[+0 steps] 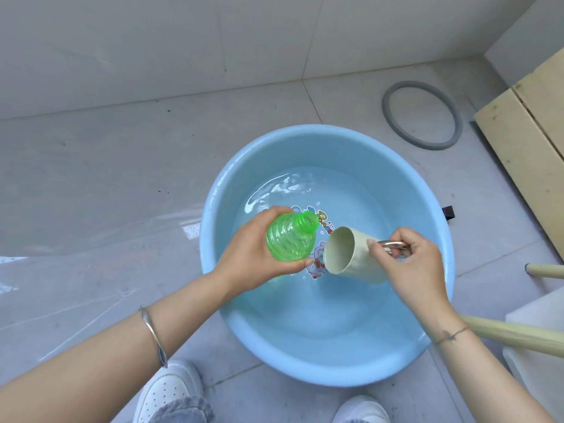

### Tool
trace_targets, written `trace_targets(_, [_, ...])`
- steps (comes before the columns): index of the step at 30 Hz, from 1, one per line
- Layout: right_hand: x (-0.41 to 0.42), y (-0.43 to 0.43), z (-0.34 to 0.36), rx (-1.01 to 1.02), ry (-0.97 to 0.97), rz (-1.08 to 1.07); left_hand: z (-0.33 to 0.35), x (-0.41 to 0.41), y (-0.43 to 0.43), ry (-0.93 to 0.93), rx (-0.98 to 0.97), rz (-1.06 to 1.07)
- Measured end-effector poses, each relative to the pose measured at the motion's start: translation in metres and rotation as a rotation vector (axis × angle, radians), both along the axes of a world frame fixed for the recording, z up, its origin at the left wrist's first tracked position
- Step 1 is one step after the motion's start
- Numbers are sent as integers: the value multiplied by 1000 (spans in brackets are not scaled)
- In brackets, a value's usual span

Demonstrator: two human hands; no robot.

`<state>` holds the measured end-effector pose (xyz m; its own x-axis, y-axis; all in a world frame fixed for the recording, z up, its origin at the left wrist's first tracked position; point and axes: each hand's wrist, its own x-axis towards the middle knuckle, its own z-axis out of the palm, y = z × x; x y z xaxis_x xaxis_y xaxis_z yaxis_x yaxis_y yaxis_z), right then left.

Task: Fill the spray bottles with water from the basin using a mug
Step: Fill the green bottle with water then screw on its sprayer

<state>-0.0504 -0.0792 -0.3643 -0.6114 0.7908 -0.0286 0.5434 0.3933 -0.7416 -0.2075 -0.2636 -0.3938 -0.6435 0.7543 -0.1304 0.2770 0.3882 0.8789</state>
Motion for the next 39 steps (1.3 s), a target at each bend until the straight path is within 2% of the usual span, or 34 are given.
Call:
trace_targets(4, [0,6,23,-279,249,-179,0,0,0,3,-4,2])
trace_targets(10, [-8,-4,70,-268,413,-144,0,1,1,11,4,0])
trace_targets(16, [-13,-16,99,-87,365,-53,0,1,1,43,-2,-18])
trace_targets(22, [-17,-30,108,226,284,79,1,1,0,46,-1,-24])
trace_targets(27, [-20,-35,111,394,280,161,1,0,0,46,-9,-24])
trace_targets(39, [-24,-42,118,576,252,235,-2,0,0,40,2,-34])
